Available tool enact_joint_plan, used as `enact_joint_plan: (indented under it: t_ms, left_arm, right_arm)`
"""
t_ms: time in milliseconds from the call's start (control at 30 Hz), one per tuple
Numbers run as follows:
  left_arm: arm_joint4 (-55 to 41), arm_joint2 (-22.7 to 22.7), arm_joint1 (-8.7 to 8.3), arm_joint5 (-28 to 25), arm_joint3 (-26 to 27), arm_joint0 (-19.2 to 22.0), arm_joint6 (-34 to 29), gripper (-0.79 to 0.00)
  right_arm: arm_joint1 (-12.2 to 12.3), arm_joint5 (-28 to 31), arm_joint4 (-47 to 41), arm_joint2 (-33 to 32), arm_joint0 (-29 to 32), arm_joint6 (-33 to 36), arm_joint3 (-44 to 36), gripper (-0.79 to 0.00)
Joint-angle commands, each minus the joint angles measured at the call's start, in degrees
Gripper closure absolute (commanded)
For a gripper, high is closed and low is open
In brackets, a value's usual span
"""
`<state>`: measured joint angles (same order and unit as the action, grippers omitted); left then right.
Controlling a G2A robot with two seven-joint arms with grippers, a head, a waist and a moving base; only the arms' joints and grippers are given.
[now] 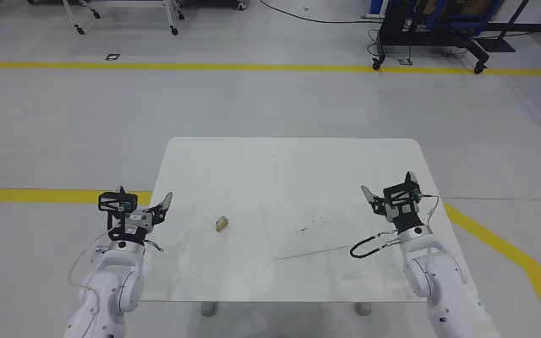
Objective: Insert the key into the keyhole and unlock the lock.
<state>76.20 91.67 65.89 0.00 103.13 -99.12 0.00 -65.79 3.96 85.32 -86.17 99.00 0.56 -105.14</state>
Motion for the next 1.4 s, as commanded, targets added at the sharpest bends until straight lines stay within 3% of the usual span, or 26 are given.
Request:
enact_joint_plan:
  t_ms: [0, 433, 500, 633, 767, 967, 1033, 1100, 1167, 1367]
  left_arm:
    - [0.00, 0.00, 0.00, 0.00, 0.00, 0.00, 0.00, -0.785]
    - [0.00, 0.00, 0.00, 0.00, 0.00, 0.00, 0.00, -0.785]
    - [0.00, 0.00, 0.00, 0.00, 0.00, 0.00, 0.00, -0.785]
    - [0.00, 0.00, 0.00, 0.00, 0.00, 0.00, 0.00, -0.785]
    - [0.00, 0.00, 0.00, 0.00, 0.00, 0.00, 0.00, -0.785]
    - [0.00, 0.00, 0.00, 0.00, 0.00, 0.00, 0.00, -0.785]
    - [0.00, 0.00, 0.00, 0.00, 0.00, 0.00, 0.00, -0.785]
    - [0.00, 0.00, 0.00, 0.00, 0.00, 0.00, 0.00, -0.785]
    - [0.00, 0.00, 0.00, 0.00, 0.00, 0.00, 0.00, -0.785]
    - [0.00, 0.00, 0.00, 0.00, 0.00, 0.00, 0.00, -0.785]
  right_arm:
    - [-0.06, 3.14, 3.05, 2.48, -1.18, -0.07, 1.50, -0.785]
    - [-0.06, 5.31, 2.78, 3.23, -1.86, -0.88, 2.60, -0.785]
    - [0.15, 12.17, 1.92, 4.08, -3.79, -0.43, 4.19, -0.785]
    - [1.26, 35.46, 2.45, 5.36, -12.19, 0.60, 10.84, -0.785]
    - [2.30, 53.53, 6.64, 7.44, -19.51, -1.14, 16.09, -0.785]
    - [4.72, 54.04, 14.24, 22.82, -28.92, -5.46, 23.32, -0.779]
    - [5.47, 54.04, 13.76, 27.64, -32.84, -7.86, 27.29, -0.662]
    - [5.90, 54.04, 13.07, 31.96, -36.46, -8.63, 30.84, -0.385]
    - [6.21, 54.04, 11.87, 35.76, -39.48, -9.26, 33.70, -0.320]
    - [7.20, 54.04, 7.66, 44.16, -46.14, -10.83, 39.44, -0.231]
